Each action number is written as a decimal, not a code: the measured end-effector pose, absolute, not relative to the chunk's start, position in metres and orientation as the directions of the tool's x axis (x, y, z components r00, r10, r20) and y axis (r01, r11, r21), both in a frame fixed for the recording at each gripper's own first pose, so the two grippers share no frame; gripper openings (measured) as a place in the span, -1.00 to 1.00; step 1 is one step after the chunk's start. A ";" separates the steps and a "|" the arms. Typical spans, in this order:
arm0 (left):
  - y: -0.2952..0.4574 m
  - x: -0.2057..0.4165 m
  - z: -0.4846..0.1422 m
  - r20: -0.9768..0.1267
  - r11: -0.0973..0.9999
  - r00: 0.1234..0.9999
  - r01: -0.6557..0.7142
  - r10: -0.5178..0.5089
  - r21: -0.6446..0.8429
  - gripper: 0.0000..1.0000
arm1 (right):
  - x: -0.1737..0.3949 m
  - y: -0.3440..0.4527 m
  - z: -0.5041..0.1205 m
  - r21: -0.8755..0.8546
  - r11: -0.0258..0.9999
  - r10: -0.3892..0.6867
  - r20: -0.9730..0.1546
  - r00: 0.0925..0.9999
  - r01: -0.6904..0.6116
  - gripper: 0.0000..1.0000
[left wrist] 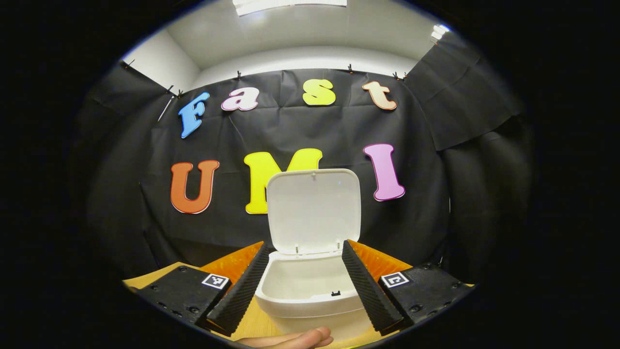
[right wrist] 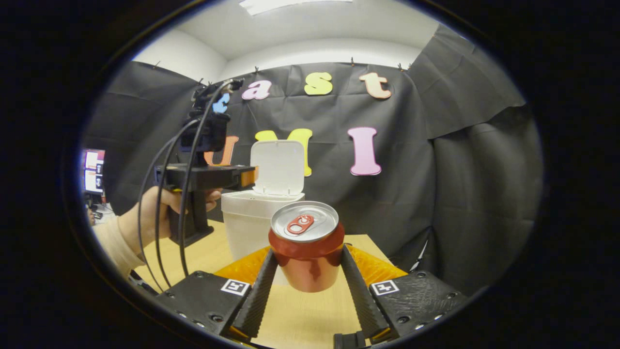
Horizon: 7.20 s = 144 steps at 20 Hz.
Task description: Press the lid of the desktop garbage bin to open it, pick up the crumpled paper on the desktop and throw it into the bin, then pick up the pop can on the desktop and drop it into the bin, and finally close the garbage bin lid.
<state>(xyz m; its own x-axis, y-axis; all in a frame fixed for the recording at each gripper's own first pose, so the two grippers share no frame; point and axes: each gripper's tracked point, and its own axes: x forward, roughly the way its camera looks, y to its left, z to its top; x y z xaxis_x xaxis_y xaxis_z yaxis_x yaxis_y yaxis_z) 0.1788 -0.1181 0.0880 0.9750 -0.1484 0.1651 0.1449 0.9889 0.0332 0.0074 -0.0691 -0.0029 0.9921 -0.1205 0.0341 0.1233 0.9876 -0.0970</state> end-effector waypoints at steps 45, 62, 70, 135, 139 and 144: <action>0.018 0.011 -0.023 -0.042 1.000 0.999 -0.012 0.012 0.014 0.98 | 0.042 0.031 0.113 -0.216 0.974 -0.027 0.168 0.985 0.064 0.52; 0.043 0.001 0.000 0.013 1.000 1.000 -0.025 0.025 0.003 0.98 | 0.234 0.039 0.160 -0.127 0.988 -0.090 -0.036 0.995 0.085 0.51; 0.049 0.007 -0.009 -0.020 1.000 1.000 -0.023 0.023 0.011 0.98 | 0.315 -0.003 0.092 -0.075 0.984 -0.174 -0.237 0.956 0.160 0.51; 0.088 0.030 -0.028 -0.067 0.992 0.997 0.033 -0.041 -0.119 0.93 | 0.347 0.023 0.223 0.007 0.990 -0.140 -0.149 0.979 0.142 0.89; 0.093 0.034 -0.035 -0.082 0.996 0.996 0.016 -0.023 -0.089 0.93 | 0.331 0.029 0.184 -0.028 0.991 -0.136 -0.248 0.959 0.134 0.94; 0.096 0.037 -0.039 -0.097 0.998 0.995 -0.014 0.009 -0.054 0.93 | 0.314 0.046 0.134 -0.053 0.997 -0.069 -0.344 0.936 0.054 0.93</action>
